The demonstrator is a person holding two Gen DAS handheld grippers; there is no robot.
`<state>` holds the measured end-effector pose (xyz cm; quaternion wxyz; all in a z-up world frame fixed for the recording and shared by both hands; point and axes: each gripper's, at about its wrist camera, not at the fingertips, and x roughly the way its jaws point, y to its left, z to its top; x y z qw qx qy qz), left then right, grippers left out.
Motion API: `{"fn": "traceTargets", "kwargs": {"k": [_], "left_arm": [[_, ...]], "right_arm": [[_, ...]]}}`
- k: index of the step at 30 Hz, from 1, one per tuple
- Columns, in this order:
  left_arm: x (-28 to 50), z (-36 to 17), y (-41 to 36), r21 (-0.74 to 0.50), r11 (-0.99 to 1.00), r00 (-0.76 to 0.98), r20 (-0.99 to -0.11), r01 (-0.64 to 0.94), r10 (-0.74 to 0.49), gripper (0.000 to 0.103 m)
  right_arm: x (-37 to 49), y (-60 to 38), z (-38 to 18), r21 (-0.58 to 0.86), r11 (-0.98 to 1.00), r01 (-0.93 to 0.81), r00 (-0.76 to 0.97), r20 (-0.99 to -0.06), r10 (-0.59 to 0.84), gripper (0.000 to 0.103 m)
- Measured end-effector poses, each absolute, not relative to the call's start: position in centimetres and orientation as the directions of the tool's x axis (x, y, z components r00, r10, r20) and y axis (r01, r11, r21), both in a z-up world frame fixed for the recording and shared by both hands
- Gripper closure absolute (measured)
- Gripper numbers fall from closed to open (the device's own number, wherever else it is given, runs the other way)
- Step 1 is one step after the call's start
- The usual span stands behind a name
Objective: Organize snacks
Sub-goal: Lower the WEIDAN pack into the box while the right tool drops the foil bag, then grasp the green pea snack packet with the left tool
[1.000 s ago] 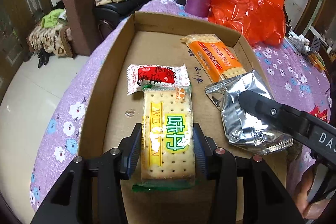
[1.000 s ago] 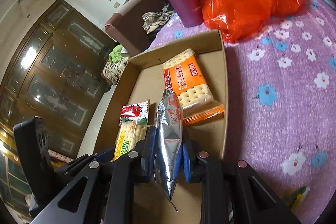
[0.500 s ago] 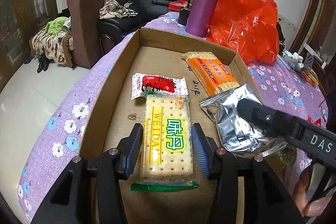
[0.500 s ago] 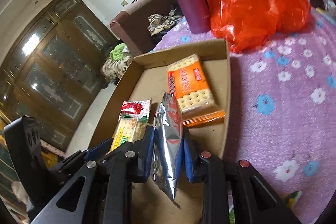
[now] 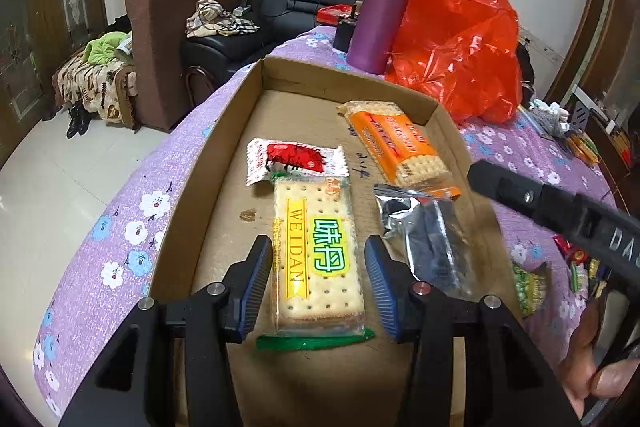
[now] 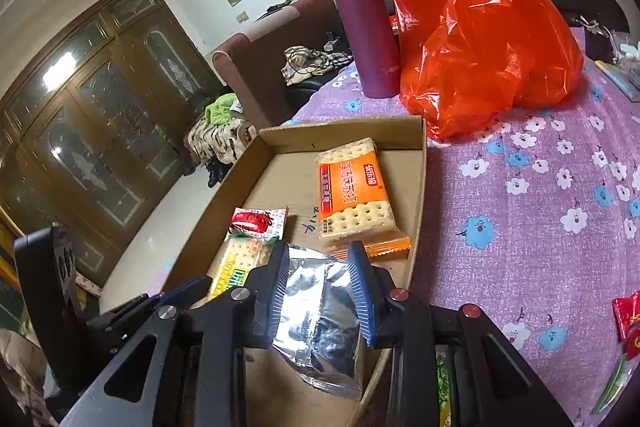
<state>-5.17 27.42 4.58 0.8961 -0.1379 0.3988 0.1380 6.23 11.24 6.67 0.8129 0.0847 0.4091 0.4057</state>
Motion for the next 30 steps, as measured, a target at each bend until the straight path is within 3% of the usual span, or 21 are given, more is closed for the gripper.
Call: {"fn": "traceTargets", "kwargs": {"k": [6, 7, 9, 11, 20, 25, 30], "left_arm": [[-6.0, 6.5, 26.2, -0.134, 0.939, 0.678, -0.724, -0.316, 0.125, 0.050], [-6.2, 6.7, 26.0, -0.138, 0.941, 0.685, -0.719, -0.309, 0.119, 0.049], [-6.3, 7.0, 25.6, -0.142, 0.944, 0.688, -0.717, -0.297, 0.108, 0.049], [-6.4, 7.2, 25.0, -0.152, 0.949, 0.692, -0.717, -0.276, 0.086, 0.049], [-5.6, 7.9, 20.2, -0.149, 0.979, 0.692, -0.722, -0.137, -0.013, 0.049], [-4.2, 7.1, 15.5, -0.097, 0.995, 0.654, -0.754, -0.010, -0.067, 0.036], [-2.7, 5.6, 10.5, -0.006, 0.995, 0.616, -0.785, 0.100, -0.067, 0.029]], "right_arm": [[5.9, 8.5, 8.9, 0.485, 0.658, -0.576, 0.359, -0.573, 0.737, 0.068], [5.7, 7.9, 9.0, 0.484, 0.662, -0.572, 0.359, -0.578, 0.733, 0.066], [5.5, 6.7, 9.1, 0.480, 0.675, -0.560, 0.364, -0.590, 0.721, 0.052], [5.4, 5.4, 9.1, 0.472, 0.690, -0.548, 0.372, -0.602, 0.707, 0.049], [4.7, -3.2, 8.5, 0.526, 0.718, -0.456, 0.414, -0.589, 0.694, 0.049], [3.8, -8.2, 8.6, 0.560, 0.723, -0.404, 0.456, -0.562, 0.690, 0.048], [3.2, -12.0, 8.4, 0.589, 0.728, -0.352, 0.494, -0.544, 0.678, 0.044]]}}
